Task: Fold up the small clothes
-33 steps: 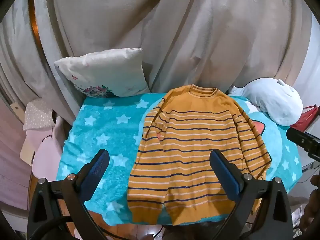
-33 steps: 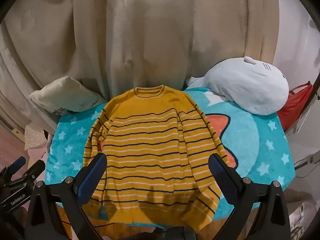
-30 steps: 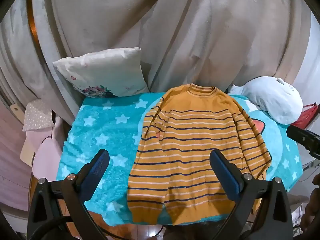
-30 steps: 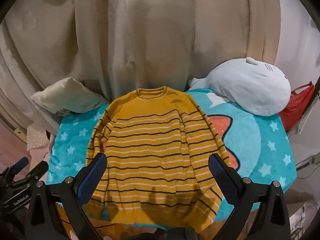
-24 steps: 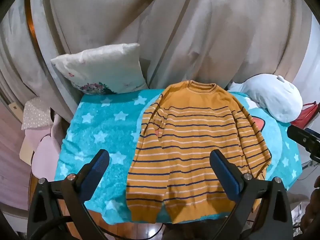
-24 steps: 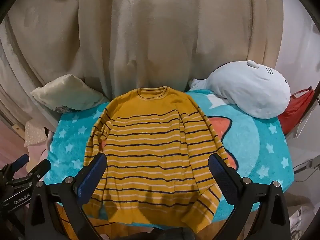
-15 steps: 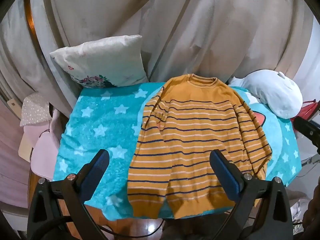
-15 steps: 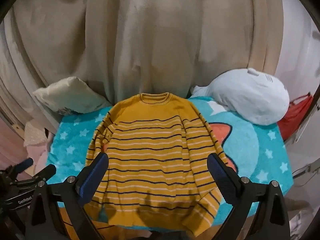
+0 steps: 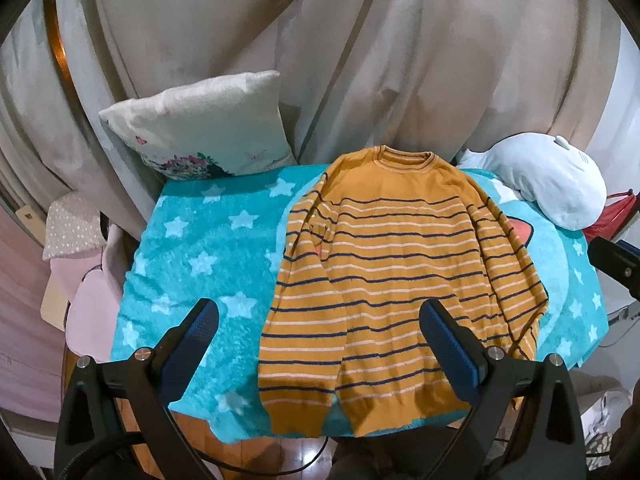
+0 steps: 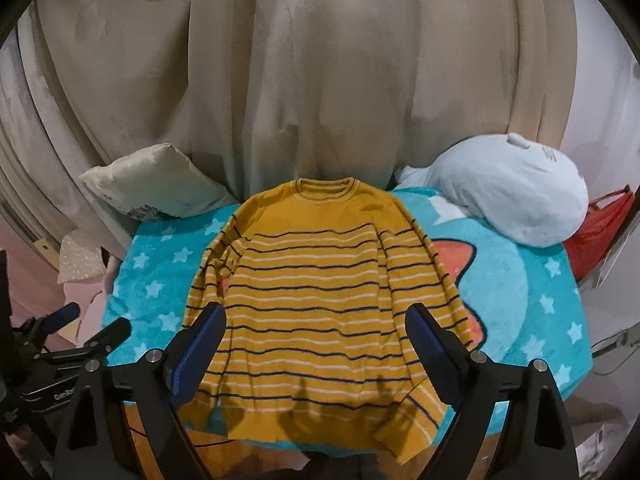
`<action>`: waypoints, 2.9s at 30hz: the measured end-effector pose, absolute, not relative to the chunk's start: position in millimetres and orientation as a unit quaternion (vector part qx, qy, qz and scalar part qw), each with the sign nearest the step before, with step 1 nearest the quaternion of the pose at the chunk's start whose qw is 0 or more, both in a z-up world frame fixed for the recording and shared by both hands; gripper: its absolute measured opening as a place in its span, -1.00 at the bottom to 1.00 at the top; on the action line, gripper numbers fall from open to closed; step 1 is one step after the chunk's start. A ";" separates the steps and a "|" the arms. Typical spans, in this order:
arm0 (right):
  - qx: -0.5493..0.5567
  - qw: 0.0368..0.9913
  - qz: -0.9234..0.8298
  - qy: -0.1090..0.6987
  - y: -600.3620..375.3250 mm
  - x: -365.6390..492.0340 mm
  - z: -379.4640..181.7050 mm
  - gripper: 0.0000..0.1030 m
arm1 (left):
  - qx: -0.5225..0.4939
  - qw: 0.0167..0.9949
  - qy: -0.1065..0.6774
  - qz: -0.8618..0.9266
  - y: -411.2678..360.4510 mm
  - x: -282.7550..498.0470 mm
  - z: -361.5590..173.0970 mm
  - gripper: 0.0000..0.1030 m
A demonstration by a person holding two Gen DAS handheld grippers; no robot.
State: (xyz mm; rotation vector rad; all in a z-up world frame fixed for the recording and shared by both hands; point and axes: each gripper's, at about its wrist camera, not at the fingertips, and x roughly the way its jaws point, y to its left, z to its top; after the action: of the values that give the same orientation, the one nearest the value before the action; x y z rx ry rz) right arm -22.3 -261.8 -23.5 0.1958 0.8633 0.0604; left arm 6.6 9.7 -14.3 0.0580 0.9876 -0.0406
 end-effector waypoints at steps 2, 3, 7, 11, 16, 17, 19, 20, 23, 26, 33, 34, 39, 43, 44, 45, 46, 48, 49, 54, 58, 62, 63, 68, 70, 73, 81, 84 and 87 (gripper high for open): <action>0.085 0.903 0.014 0.421 -261.8 -22.6 -26.2 0.82 | 0.022 0.879 0.475 -0.017 12.8 5.8 -18.2 0.95; 0.084 0.902 0.010 0.423 -262.1 -22.4 -27.6 0.82 | 0.018 0.879 0.477 -0.014 14.7 4.6 -20.5 0.95; 0.091 0.895 0.010 0.437 -263.2 -21.8 -36.0 0.82 | -0.001 0.874 0.486 0.000 28.3 -1.7 -34.3 0.95; 0.094 0.887 0.042 0.449 -257.3 -17.7 -43.1 0.82 | -0.017 0.863 0.504 0.015 43.7 -6.6 -49.2 0.95; 0.095 0.882 0.071 0.455 -247.8 -10.3 -49.1 0.82 | -0.033 0.858 0.512 0.030 56.3 -11.0 -59.2 0.95; 0.095 0.881 0.075 0.457 -245.8 -8.1 -50.1 0.82 | -0.031 0.858 0.512 0.031 56.0 -10.9 -60.0 0.95; 0.095 0.879 0.080 0.461 -244.2 -3.9 -51.2 0.82 | -0.025 0.859 0.511 0.028 53.1 -10.2 -59.8 0.95; 0.093 0.878 0.080 0.462 -243.4 -2.2 -51.5 0.82 | -0.022 0.860 0.509 0.024 51.3 -8.9 -58.7 0.95; 0.083 0.878 0.080 0.465 -238.9 5.6 -51.0 0.82 | -0.009 0.865 0.501 0.016 42.7 -3.4 -53.3 0.95; 0.074 0.880 0.075 0.464 -237.7 8.7 -49.0 0.82 | -0.005 0.869 0.495 0.006 34.4 3.4 -48.0 0.95; 0.086 0.881 0.049 0.463 -255.0 13.1 -46.7 0.82 | 0.004 0.871 0.491 -0.013 19.6 15.2 -45.1 0.95; 0.087 0.881 0.047 0.464 -256.1 14.2 -46.4 0.82 | 0.004 0.871 0.491 -0.016 17.9 16.6 -45.2 0.95; 0.089 0.883 0.042 0.460 -260.8 14.6 -44.3 0.82 | 0.004 0.872 0.489 -0.021 14.6 22.0 -43.2 0.95; 0.093 0.884 0.038 0.457 -262.7 14.6 -43.8 0.82 | 0.007 0.872 0.489 -0.021 14.9 25.1 -42.7 0.95; 0.095 0.883 0.037 0.458 -262.0 14.4 -44.2 0.82 | 0.007 0.872 0.488 -0.021 15.2 25.5 -42.8 0.95; 0.097 0.883 0.036 0.459 -262.4 15.1 -44.7 0.82 | 0.005 0.873 0.488 -0.021 16.3 25.4 -43.0 0.95; 0.099 0.882 0.035 0.459 -262.6 15.3 -45.2 0.82 | 0.003 0.872 0.489 -0.020 18.1 25.0 -43.7 0.95; 0.102 0.881 0.037 0.461 -262.4 15.8 -46.9 0.82 | 0.000 0.871 0.491 -0.017 21.4 23.5 -46.1 0.95; 0.102 0.880 0.038 0.463 -262.1 15.5 -47.7 0.82 | -0.001 0.870 0.493 -0.016 23.8 22.5 -47.5 0.95; 0.097 0.876 0.050 0.470 -251.3 16.9 -54.0 0.82 | -0.003 0.860 0.510 -0.007 33.3 19.1 -65.0 0.95; 0.097 0.867 0.053 0.486 -248.2 22.2 -65.8 0.82 | -0.002 0.851 0.525 -0.007 35.5 19.1 -78.2 0.95; 0.089 0.859 0.052 0.502 -242.5 27.2 -75.6 0.79 | 0.001 0.849 0.528 -0.012 32.4 24.1 -84.8 0.95; 0.085 0.859 0.053 0.503 -240.9 28.3 -76.6 0.79 | -0.001 0.849 0.529 -0.013 32.3 26.1 -87.1 0.95; 0.077 0.860 0.059 0.501 -236.9 31.9 -79.5 0.79 | -0.008 0.848 0.530 -0.013 36.8 27.8 -89.2 0.95; 0.078 0.857 0.057 0.506 -237.6 33.1 -81.6 0.79 | 0.001 0.845 0.535 -0.014 38.4 27.0 -100.0 0.95; 0.076 0.855 0.065 0.508 -234.7 36.5 -84.3 0.79 | -0.019 0.831 0.556 -0.005 49.0 29.4 -115.3 0.95; 0.077 0.839 0.107 0.528 -214.3 59.0 -106.4 0.75 | -0.049 0.832 0.553 0.012 72.5 16.0 -122.6 0.95; 0.086 0.829 0.137 0.535 -198.3 68.9 -114.8 0.70 | -0.075 0.822 0.565 0.024 88.5 8.7 -135.5 0.95; 0.101 0.811 0.179 0.548 -176.4 82.0 -125.7 0.64 | -0.097 0.816 0.569 0.042 108.1 2.8 -148.8 0.95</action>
State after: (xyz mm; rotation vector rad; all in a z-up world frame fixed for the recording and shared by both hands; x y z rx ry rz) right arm 82.0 -176.4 -125.7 0.2147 1.1712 0.3816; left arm 2.8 108.1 -148.8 -0.2072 1.2128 0.0904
